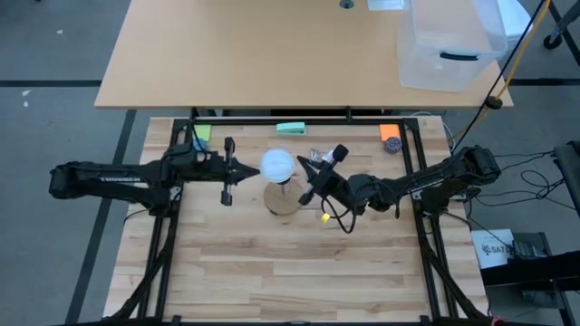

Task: Screw lightbulb
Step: Insert the lightbulb into the lamp socket

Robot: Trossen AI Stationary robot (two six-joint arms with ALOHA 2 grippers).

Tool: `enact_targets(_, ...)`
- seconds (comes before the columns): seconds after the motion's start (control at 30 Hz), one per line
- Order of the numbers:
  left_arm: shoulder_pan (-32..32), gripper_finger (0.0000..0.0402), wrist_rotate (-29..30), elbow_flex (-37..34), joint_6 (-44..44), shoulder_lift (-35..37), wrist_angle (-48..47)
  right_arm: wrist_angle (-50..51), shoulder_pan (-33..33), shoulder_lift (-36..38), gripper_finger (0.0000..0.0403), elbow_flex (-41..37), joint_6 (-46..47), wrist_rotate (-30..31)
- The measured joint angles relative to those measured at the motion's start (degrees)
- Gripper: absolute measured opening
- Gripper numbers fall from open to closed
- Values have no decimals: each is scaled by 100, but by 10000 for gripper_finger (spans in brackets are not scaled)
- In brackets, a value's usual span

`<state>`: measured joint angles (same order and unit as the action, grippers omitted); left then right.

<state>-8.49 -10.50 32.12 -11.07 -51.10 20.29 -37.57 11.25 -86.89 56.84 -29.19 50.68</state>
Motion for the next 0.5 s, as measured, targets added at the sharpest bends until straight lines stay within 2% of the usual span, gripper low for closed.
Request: enact_targets(0.5,-128,0,104,1,11,-141,341,11,9,0,0,0,136,-4)
